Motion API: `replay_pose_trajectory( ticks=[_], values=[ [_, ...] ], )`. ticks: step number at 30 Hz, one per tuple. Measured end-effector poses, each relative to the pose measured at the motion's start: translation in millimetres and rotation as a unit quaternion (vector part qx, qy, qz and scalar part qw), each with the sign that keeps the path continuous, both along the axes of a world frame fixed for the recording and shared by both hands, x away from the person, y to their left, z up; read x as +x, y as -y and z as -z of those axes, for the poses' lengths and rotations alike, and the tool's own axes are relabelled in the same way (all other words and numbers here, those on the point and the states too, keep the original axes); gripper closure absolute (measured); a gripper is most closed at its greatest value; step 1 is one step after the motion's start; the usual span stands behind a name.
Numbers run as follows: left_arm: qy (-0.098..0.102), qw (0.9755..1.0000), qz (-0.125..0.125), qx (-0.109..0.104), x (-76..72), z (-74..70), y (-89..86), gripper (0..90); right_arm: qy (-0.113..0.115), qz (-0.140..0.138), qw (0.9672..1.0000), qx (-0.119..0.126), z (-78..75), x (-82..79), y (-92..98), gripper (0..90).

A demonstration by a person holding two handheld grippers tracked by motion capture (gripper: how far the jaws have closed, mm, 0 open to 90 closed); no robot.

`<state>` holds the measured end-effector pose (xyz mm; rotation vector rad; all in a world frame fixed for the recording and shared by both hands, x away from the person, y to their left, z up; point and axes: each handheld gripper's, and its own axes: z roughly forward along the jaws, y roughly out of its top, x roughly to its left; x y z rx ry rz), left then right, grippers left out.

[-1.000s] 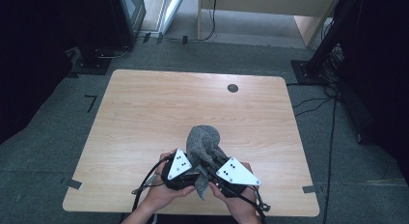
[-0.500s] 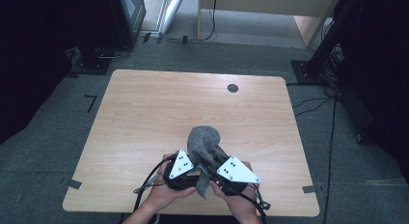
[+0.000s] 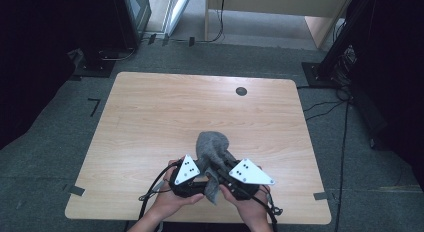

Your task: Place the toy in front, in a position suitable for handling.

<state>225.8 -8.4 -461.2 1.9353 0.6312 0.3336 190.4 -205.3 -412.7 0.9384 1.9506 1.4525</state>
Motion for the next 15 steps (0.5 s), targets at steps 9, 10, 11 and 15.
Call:
replay_pose_trajectory(
  ticks=[9,10,11,15],
  values=[
    [-0.005,1.0,0.001,0.002,-1.0,1.4,1.8,34.3,0.002,-0.02,0.9997,-0.012,-1.7,-7.1,-12.3,75.2],
    [-0.004,1.0,0.004,0.0,-1.9,0.8,2.4,34.3,0.004,-0.019,0.9997,-0.014,-2.6,-7.2,-13.0,75.2],
    [-0.001,1.0,0.007,0.002,-2.3,-0.2,1.9,34.3,0.003,-0.017,0.9998,-0.007,-3.0,-5.5,-10.1,75.2],
    [-0.002,1.0,0.0,-0.006,-0.1,-2.5,-2.9,34.2,-0.019,0.031,0.999,0.025,3.2,4.8,12.8,75.4]
  ],
)
